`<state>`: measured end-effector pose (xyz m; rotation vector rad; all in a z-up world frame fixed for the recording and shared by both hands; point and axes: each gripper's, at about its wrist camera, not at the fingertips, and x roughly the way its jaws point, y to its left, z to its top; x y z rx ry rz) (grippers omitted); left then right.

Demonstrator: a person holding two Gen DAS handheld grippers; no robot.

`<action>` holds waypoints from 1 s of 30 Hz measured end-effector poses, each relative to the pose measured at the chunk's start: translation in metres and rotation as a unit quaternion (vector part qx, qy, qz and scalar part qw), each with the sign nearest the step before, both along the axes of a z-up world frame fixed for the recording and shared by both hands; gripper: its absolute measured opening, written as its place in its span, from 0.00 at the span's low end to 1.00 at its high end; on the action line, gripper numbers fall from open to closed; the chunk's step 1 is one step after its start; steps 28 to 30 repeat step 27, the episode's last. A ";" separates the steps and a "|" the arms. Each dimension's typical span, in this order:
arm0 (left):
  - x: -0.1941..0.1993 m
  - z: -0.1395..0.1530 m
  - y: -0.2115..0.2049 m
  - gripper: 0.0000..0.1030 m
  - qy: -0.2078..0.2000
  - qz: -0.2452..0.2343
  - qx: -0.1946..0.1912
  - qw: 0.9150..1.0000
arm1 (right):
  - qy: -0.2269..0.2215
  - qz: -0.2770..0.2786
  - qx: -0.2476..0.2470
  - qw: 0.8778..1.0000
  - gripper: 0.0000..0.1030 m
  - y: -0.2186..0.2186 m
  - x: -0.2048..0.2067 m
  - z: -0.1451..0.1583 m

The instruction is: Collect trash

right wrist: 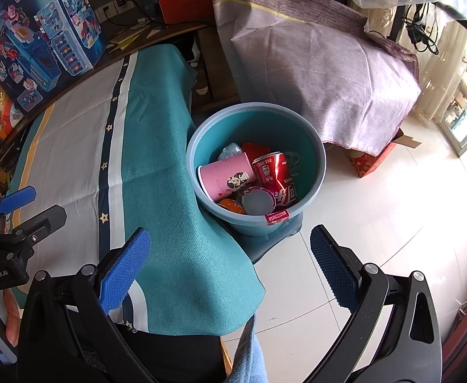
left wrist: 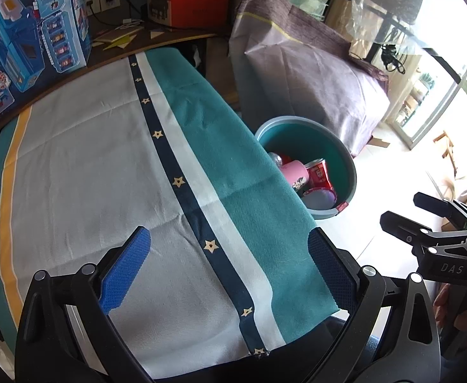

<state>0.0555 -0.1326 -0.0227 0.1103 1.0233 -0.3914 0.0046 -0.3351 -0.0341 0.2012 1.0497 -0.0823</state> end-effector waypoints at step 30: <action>0.005 -0.001 -0.006 0.96 0.005 -0.006 0.011 1.000 | -0.021 -0.011 -0.016 1.000 0.93 -0.011 -0.003 0.008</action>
